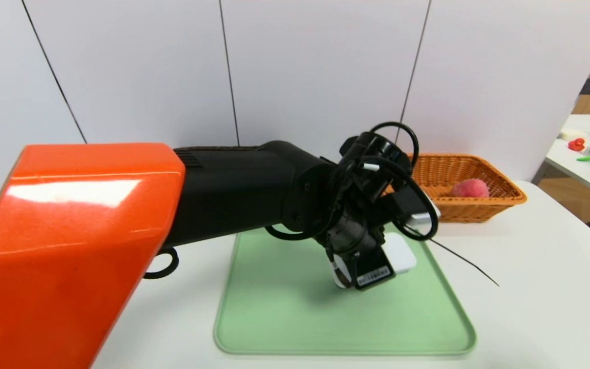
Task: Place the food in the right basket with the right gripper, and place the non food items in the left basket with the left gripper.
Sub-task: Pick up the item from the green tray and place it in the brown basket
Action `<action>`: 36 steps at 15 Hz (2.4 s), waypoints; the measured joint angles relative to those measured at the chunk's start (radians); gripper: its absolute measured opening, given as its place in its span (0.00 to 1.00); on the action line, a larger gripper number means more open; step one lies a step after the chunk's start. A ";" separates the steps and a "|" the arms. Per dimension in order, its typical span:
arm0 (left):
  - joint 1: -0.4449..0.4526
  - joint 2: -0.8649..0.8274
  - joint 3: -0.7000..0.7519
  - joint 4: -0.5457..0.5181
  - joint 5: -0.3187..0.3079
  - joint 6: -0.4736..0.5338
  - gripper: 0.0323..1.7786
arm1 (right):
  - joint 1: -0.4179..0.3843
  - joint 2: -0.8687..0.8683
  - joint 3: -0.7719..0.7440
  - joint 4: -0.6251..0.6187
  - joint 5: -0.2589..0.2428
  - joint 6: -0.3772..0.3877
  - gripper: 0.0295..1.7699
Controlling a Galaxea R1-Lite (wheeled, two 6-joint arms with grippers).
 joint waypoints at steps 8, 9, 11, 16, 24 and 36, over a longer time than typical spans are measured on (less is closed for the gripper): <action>0.021 -0.055 -0.006 -0.201 0.441 -0.311 0.54 | 0.001 -0.001 -0.005 0.000 0.000 -0.005 0.96; 0.026 -0.056 -0.006 -0.233 0.477 -0.325 0.54 | 0.001 -0.001 -0.005 0.000 0.000 -0.005 0.96; 0.037 -0.056 -0.006 -0.283 0.527 -0.364 0.54 | 0.001 -0.003 -0.003 0.001 0.000 -0.005 0.96; 0.065 -0.080 -0.006 -0.343 0.548 -0.438 0.54 | 0.001 -0.005 -0.004 0.000 0.000 -0.005 0.96; 0.261 -0.218 0.013 -0.240 0.560 -0.517 0.54 | 0.001 0.036 -0.026 -0.033 0.030 -0.013 0.96; 0.427 -0.561 0.364 -0.012 0.535 -0.539 0.54 | 0.001 0.297 -0.172 -0.074 0.031 -0.173 0.96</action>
